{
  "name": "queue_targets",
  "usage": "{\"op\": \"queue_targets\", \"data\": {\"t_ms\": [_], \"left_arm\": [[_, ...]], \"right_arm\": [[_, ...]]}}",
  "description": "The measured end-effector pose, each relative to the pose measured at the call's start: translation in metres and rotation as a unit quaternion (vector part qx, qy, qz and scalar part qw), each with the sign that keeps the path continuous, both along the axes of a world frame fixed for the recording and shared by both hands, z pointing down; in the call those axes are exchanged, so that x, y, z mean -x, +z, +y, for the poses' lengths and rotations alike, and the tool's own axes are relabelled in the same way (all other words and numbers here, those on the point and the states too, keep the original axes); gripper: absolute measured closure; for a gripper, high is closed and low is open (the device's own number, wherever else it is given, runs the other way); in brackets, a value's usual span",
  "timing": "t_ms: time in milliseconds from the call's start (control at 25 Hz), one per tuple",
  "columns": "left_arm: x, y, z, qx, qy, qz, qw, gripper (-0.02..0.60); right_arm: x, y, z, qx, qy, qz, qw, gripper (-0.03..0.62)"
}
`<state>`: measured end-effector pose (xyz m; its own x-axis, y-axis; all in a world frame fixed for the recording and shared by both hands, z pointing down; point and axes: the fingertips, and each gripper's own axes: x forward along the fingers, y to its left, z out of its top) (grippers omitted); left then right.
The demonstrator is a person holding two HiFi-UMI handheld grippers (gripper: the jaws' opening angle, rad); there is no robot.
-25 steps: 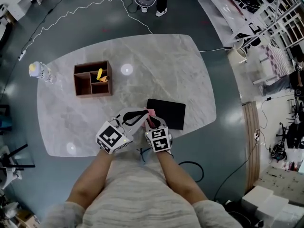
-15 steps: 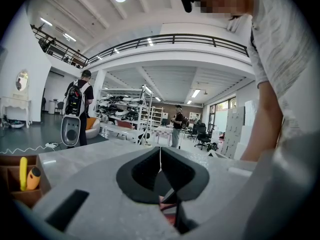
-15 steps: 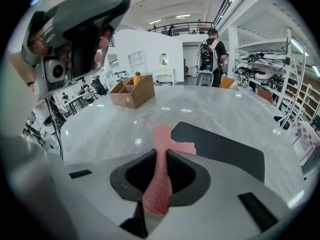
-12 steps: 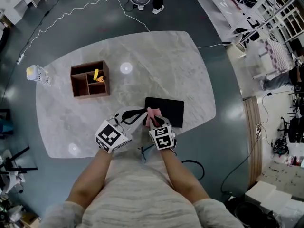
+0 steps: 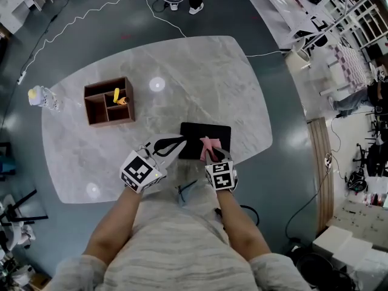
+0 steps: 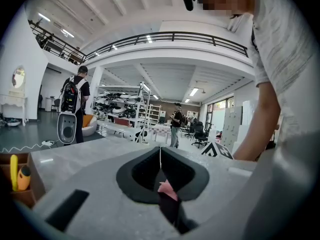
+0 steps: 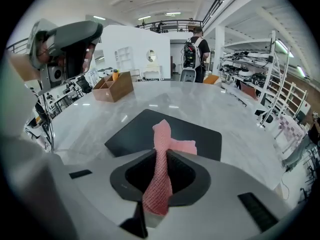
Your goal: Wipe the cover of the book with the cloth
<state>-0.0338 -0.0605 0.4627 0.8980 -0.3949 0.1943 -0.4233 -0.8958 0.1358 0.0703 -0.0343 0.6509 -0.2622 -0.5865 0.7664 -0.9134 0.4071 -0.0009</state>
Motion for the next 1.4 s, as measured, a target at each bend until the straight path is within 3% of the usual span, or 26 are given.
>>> {"op": "queue_targets", "data": {"t_ms": [480, 840, 1200, 1400], "left_arm": [[-0.008, 0.028, 0.004, 0.013, 0.017, -0.038, 0.999, 0.565], [-0.008, 0.052, 0.007, 0.044, 0.025, -0.061, 0.9969, 0.565], [-0.01, 0.055, 0.007, 0.043, 0.027, -0.06, 0.9969, 0.565], [-0.009, 0.073, 0.009, 0.064, 0.03, -0.085, 0.9939, 0.563]], "right_arm": [[-0.056, 0.0, 0.004, 0.004, 0.031, 0.029, 0.999, 0.537], [-0.073, -0.003, 0.005, 0.008, 0.046, 0.036, 0.998, 0.537], [-0.091, -0.004, 0.007, 0.009, 0.059, 0.046, 0.997, 0.537], [-0.102, -0.011, -0.001, -0.006, 0.077, 0.036, 0.996, 0.537]]}}
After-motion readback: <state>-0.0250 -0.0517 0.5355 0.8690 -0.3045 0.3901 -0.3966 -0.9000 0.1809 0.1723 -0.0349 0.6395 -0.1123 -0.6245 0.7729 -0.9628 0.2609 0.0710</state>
